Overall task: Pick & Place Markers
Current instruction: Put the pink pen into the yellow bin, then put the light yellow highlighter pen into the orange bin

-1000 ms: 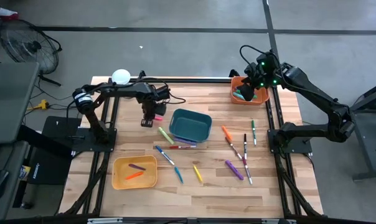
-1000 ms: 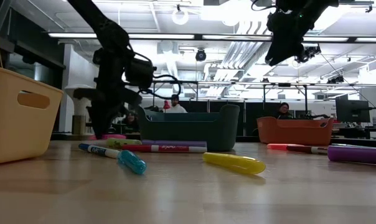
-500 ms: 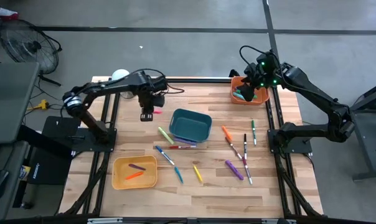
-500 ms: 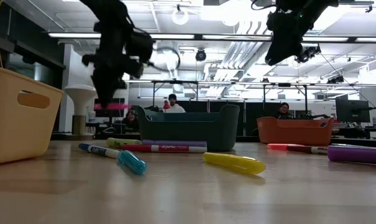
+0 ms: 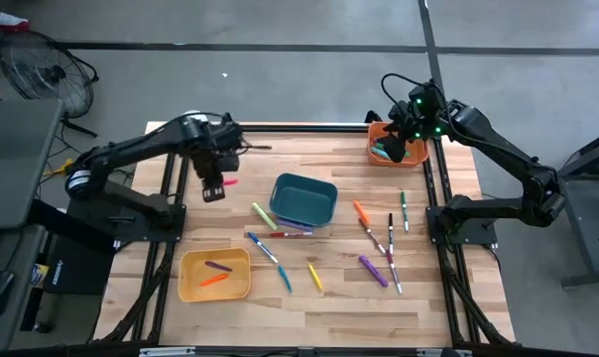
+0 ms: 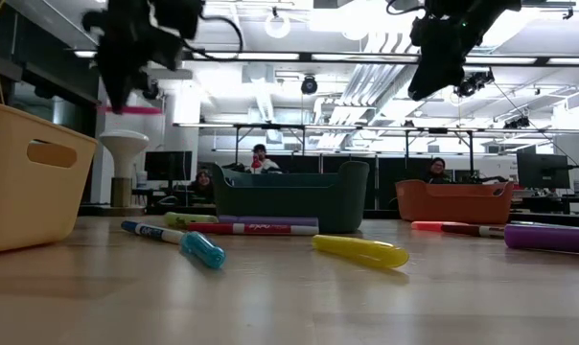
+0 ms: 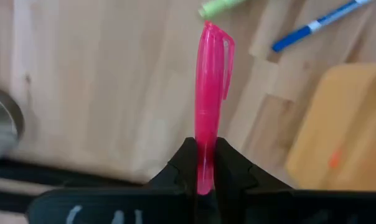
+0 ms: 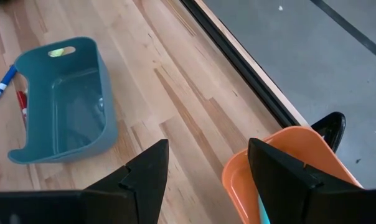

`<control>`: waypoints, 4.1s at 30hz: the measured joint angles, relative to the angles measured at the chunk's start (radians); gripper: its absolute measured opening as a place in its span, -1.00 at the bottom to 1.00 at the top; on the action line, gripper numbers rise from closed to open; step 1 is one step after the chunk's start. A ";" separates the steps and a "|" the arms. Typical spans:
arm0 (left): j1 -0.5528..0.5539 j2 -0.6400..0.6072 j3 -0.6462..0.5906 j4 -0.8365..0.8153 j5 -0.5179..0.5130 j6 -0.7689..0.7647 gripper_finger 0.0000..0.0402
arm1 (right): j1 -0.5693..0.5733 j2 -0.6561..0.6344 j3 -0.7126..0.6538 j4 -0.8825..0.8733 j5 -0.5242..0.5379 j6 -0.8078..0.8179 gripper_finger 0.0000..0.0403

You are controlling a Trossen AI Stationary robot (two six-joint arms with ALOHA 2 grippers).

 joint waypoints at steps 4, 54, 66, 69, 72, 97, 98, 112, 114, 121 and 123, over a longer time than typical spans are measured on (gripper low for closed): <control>-0.124 -0.038 0.000 -0.043 0.007 -0.144 -0.90 | 0.000 0.000 0.000 -0.001 0.000 0.001 0.04; -0.899 0.304 -0.191 0.411 0.268 -0.811 -0.89 | 0.000 0.000 0.000 0.037 -0.101 -0.084 0.04; -0.899 0.302 -0.192 0.413 0.294 -0.771 -0.39 | 0.000 0.000 0.000 -0.004 -0.101 -0.086 0.04; -0.898 0.290 -0.180 0.380 0.306 -0.772 -0.36 | 0.000 0.000 0.000 -0.003 -0.101 -0.088 0.04; -0.898 0.290 -0.125 0.306 0.306 -0.737 -0.36 | 0.000 0.000 0.000 -0.003 -0.101 -0.087 0.04; -0.468 0.258 0.111 0.348 -0.058 -0.861 -0.35 | 0.000 0.000 0.000 0.006 -0.101 -0.079 0.04; -0.450 0.266 0.111 0.341 -0.059 -0.811 -0.35 | 0.000 0.000 0.000 0.006 -0.101 -0.080 0.04; -0.249 0.397 0.109 0.280 -0.034 0.154 -0.35 | 0.000 0.000 0.000 0.007 -0.098 -0.090 0.04; -0.236 0.424 0.110 0.278 -0.032 0.226 -0.35 | 0.000 0.000 0.000 0.007 -0.089 -0.085 0.04; -0.193 0.473 0.058 0.326 -0.031 0.345 -0.35 | 0.000 0.000 0.000 0.005 -0.088 -0.050 0.04; -0.183 0.474 0.036 0.334 -0.029 0.351 -0.35 | 0.000 0.000 0.000 0.005 -0.086 -0.039 0.04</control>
